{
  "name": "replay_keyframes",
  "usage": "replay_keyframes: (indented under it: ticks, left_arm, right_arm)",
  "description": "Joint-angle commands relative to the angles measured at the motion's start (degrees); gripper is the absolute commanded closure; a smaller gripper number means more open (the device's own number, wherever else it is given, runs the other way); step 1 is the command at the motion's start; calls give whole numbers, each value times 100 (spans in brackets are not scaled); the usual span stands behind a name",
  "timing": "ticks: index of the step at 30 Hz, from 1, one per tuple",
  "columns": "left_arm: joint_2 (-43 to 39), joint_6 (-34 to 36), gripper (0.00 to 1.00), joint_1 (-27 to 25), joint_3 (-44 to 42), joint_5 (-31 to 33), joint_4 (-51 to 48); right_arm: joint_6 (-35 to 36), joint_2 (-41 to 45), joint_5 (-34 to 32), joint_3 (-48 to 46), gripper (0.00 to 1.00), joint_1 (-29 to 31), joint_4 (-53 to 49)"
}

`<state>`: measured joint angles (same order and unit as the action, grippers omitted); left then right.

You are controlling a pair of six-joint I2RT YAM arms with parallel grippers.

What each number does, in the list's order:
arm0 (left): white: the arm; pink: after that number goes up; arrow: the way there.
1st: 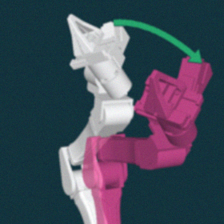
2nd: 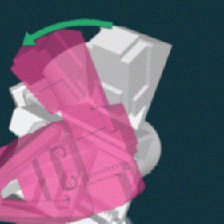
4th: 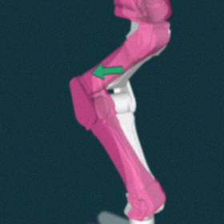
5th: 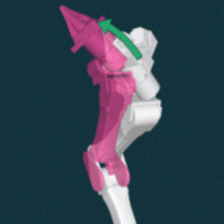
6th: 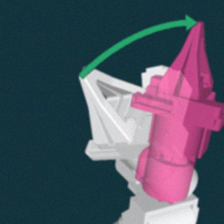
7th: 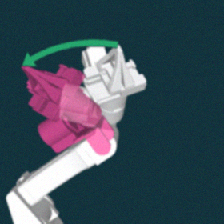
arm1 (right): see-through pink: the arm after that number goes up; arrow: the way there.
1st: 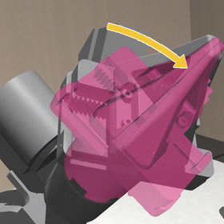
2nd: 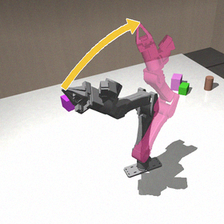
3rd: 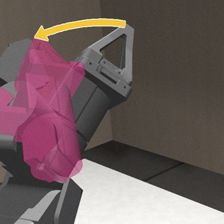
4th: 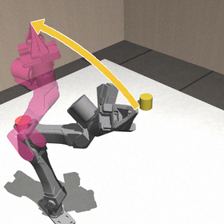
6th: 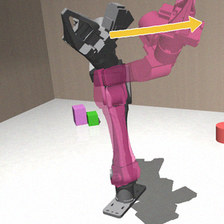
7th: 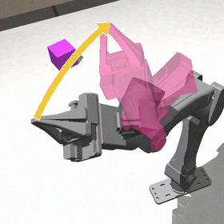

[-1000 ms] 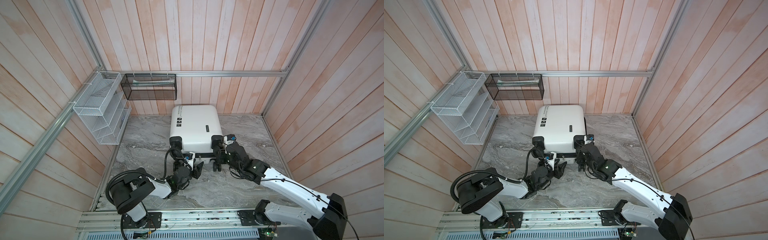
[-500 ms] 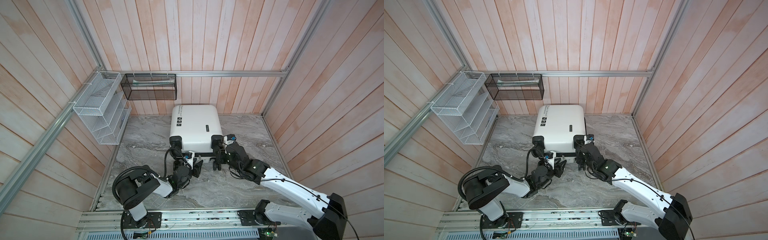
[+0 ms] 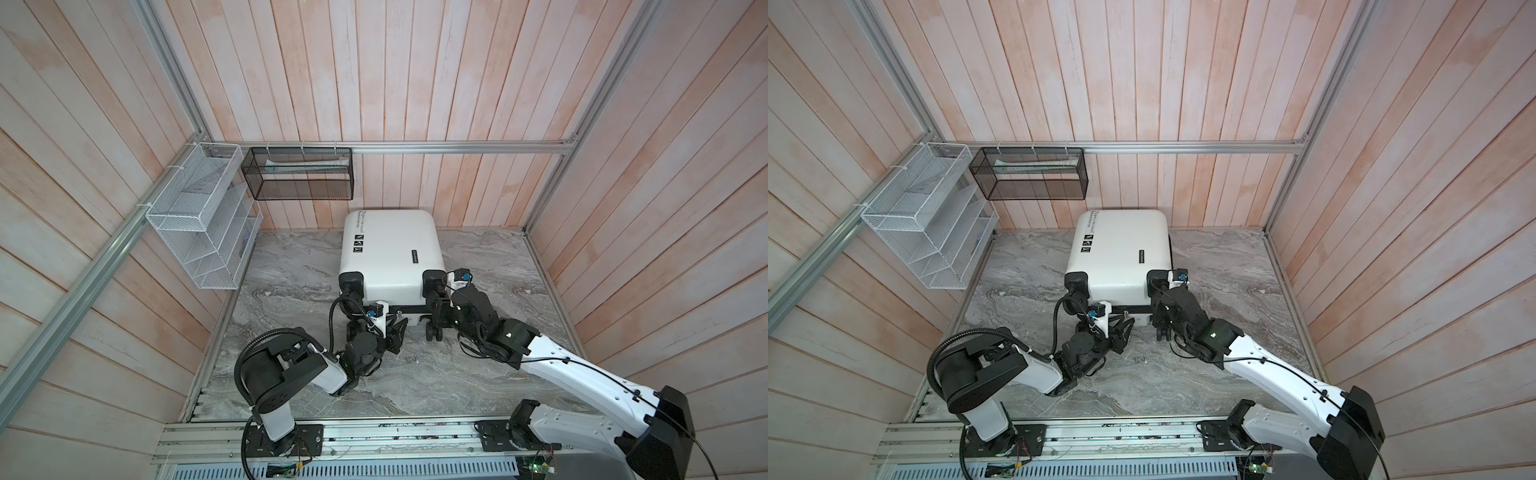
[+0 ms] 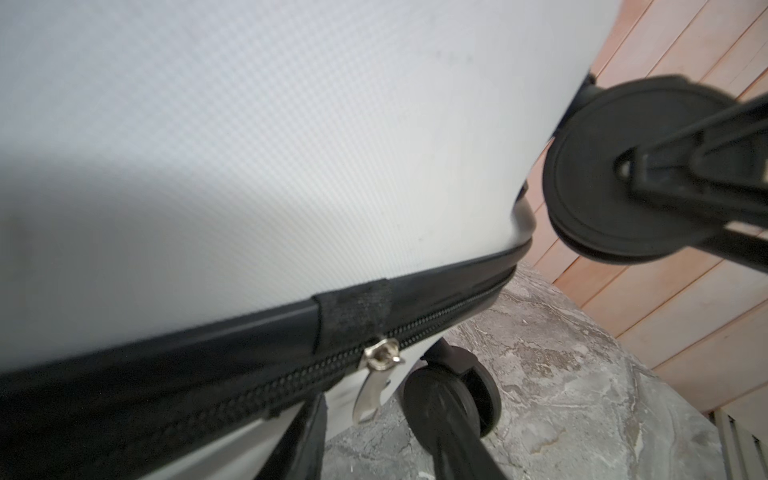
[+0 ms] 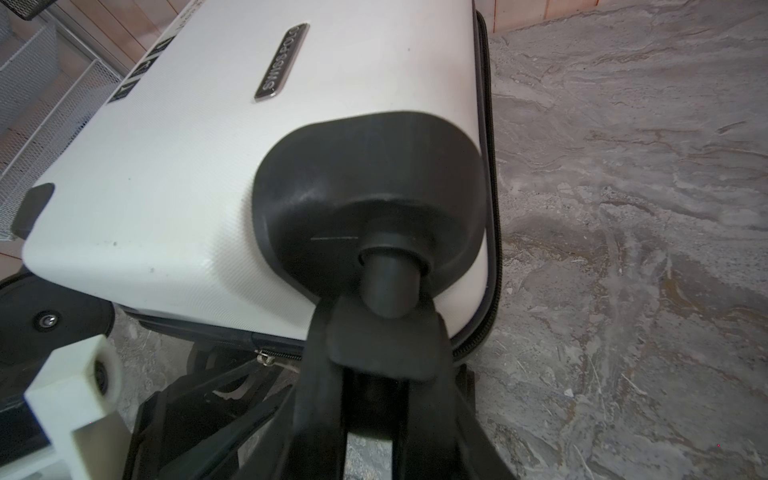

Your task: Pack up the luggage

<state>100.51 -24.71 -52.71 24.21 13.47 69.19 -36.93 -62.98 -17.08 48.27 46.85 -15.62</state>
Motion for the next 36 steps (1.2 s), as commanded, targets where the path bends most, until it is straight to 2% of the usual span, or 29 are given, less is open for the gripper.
replay_keyframes:
  ticks: [1, 12, 18, 28, 32, 33, 36]
  left_arm:
    - [199, -120, 59, 128, 264, 286, 375]
    - [256, -253, 76, 104, 374, 581, 363]
    - [125, -395, 100, 94, 324, 721, 70]
    - [-246, -442, 100, -75, 294, 771, -525]
    - [-340, -64, 100, -150, 546, 690, -1097]
    - [-332, 41, 100, -373, 643, 656, -1216]
    - [-247, 249, 100, -457, 846, 481, -1288]
  right_arm:
    - [256, 51, 422, 244, 100, 194, 295]
    - [279, 91, 418, 149, 100, 197, 331]
    - [290, 85, 455, 104, 100, 193, 397]
    - [291, 57, 499, 110, 100, 194, 443]
    - [289, 46, 569, 123, 100, 205, 484]
    - [291, 35, 584, 130, 100, 201, 492]
    - [291, 17, 635, 148, 100, 211, 536]
